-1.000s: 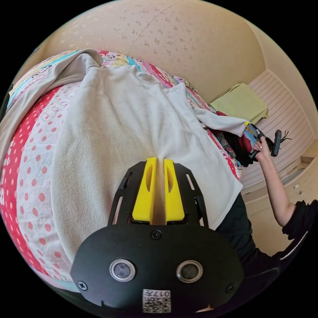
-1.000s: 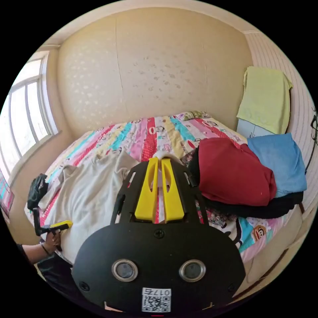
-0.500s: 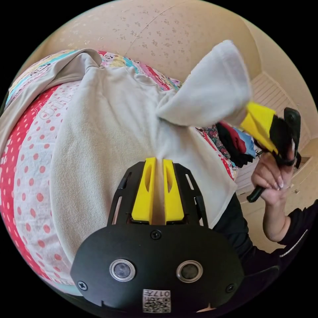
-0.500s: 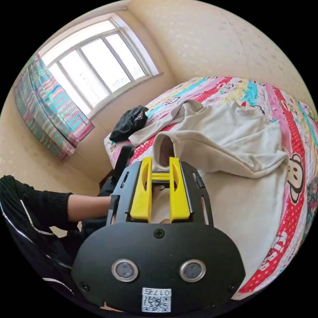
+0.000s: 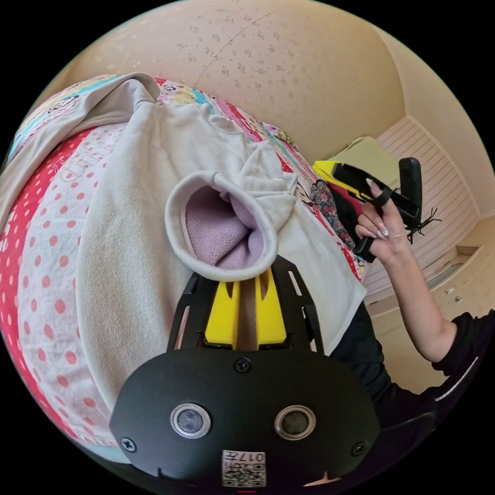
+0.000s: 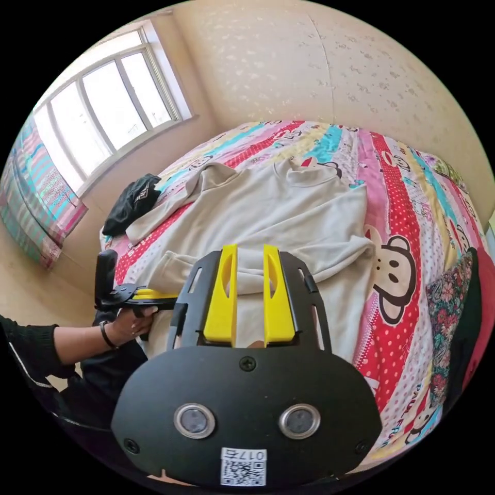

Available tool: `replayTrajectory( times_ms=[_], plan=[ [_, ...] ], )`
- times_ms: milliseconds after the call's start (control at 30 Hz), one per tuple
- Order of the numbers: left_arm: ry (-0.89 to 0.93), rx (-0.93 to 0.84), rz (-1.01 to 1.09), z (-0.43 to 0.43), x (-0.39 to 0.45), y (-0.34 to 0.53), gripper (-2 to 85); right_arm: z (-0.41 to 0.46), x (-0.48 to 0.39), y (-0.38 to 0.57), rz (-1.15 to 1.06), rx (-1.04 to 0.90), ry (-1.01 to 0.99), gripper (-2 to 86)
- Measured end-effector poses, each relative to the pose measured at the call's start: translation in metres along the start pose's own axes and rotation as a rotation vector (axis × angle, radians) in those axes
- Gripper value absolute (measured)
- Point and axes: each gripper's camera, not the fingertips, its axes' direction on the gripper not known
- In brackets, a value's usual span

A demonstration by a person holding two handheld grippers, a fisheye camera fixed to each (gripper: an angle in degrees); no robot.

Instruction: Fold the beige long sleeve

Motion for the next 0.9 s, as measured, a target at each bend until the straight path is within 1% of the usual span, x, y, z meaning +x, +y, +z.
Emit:
replayTrajectory(
  times_ms=[67,200,300,333,367,500,567,600,667,767,833,900],
  plan=[
    [-0.009,0.003,0.005,-0.001,0.003,0.001,4.6,0.033,0.006,-0.002,0.026,-0.149,-0.028,8.5],
    [-0.049,0.009,0.026,-0.003,0.014,0.002,4.4,0.015,0.005,0.015,-0.001,-0.271,0.045,8.1],
    [-0.070,0.013,0.039,-0.003,0.021,0.003,4.1,0.009,0.018,0.056,-0.059,-0.395,0.086,7.1],
    [-0.076,0.014,0.045,-0.004,0.024,0.003,4.0,0.011,0.028,0.076,-0.082,-0.380,0.084,6.8],
    [-0.080,0.015,0.047,-0.004,0.025,0.003,4.1,0.002,0.041,0.094,-0.073,-0.278,0.043,6.5],
    [-0.027,0.002,0.100,-0.014,0.041,0.007,6.1,-0.033,0.068,0.120,-0.012,-0.174,-0.057,6.9],
    [-0.026,-0.002,0.111,-0.023,0.049,0.014,7.4,-0.070,0.056,0.131,-0.099,-0.018,-0.082,8.3],
    [-0.034,0.020,0.110,-0.031,0.055,0.022,7.9,-0.079,0.051,0.133,-0.135,0.024,-0.089,8.8],
    [-0.045,0.073,0.098,-0.043,0.061,0.036,8.0,-0.104,0.028,0.139,-0.297,0.143,-0.140,11.4],
    [-0.048,0.096,0.069,-0.057,0.067,0.053,8.2,-0.110,0.014,0.139,-0.430,0.197,-0.238,12.6],
    [-0.032,0.103,0.034,-0.064,0.069,0.065,9.1,-0.101,0.017,0.131,-0.400,0.180,-0.292,12.7],
    [-0.002,0.106,-0.011,-0.068,0.069,0.073,9.7,-0.084,0.019,0.122,-0.364,0.114,-0.327,12.5]
  ],
)
